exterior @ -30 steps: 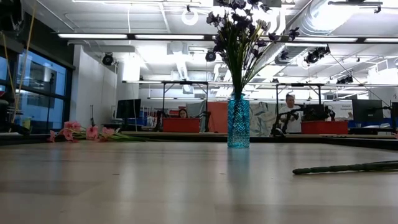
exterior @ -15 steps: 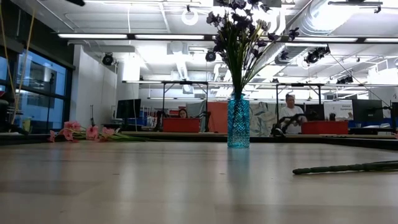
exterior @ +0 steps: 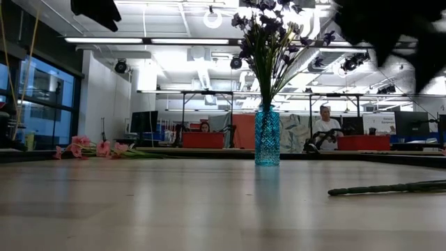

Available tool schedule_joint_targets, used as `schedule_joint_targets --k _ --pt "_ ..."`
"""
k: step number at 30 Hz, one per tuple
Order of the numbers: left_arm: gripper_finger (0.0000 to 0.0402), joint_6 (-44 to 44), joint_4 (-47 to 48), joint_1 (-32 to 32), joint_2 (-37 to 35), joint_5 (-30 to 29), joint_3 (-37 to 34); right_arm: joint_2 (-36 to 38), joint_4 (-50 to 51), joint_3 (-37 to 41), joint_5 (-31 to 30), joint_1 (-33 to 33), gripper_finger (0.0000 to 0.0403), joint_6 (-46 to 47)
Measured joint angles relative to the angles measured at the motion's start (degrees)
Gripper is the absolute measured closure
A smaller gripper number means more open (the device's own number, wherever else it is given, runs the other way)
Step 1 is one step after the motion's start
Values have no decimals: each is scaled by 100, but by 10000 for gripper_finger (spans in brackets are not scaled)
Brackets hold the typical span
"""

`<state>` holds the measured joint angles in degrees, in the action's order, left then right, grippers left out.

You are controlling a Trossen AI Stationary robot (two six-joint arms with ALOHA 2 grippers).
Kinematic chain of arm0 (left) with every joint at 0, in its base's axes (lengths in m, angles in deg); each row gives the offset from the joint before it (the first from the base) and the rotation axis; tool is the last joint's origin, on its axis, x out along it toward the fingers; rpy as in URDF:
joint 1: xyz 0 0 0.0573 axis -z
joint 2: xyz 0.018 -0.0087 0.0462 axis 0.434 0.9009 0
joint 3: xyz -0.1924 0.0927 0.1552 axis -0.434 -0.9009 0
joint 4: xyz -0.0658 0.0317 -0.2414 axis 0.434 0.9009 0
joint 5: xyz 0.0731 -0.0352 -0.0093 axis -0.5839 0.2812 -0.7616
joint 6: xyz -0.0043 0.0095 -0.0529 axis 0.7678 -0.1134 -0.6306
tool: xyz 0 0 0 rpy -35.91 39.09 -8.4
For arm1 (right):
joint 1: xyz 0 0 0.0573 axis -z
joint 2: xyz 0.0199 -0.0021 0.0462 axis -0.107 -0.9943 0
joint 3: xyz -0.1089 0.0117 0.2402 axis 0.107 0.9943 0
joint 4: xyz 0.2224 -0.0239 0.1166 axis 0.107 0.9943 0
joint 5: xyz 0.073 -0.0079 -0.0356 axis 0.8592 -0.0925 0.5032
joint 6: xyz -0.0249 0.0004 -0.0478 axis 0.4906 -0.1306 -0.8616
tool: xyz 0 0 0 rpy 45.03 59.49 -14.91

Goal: Sort flowers into vase by color
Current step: Put the bottom pink flowers into the green vase

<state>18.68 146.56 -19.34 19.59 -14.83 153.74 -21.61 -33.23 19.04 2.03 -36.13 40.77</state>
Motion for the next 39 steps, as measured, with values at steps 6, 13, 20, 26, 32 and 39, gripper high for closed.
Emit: schedule_joint_targets --k 6,13,20,26,32,39 --pt "186 12 -32 -160 -46 111 0 16 -1169 1003 -354 -811 116 2885" --pt "186 12 -31 -156 -44 194 0 18 -1238 1511 -336 -952 116 3672" --pt "186 12 -24 -156 -44 262 0 18 -1234 1783 -288 -599 116 3671" --pt "186 10 -21 -154 -44 260 0 12 -1002 1808 -103 -431 116 3671" --pt "186 10 -19 -154 -44 260 0 12 -520 1801 -6 -177 118 3585" --pt "186 8 -16 -154 -44 262 0 -247 -421 1778 333 224 162 3470"
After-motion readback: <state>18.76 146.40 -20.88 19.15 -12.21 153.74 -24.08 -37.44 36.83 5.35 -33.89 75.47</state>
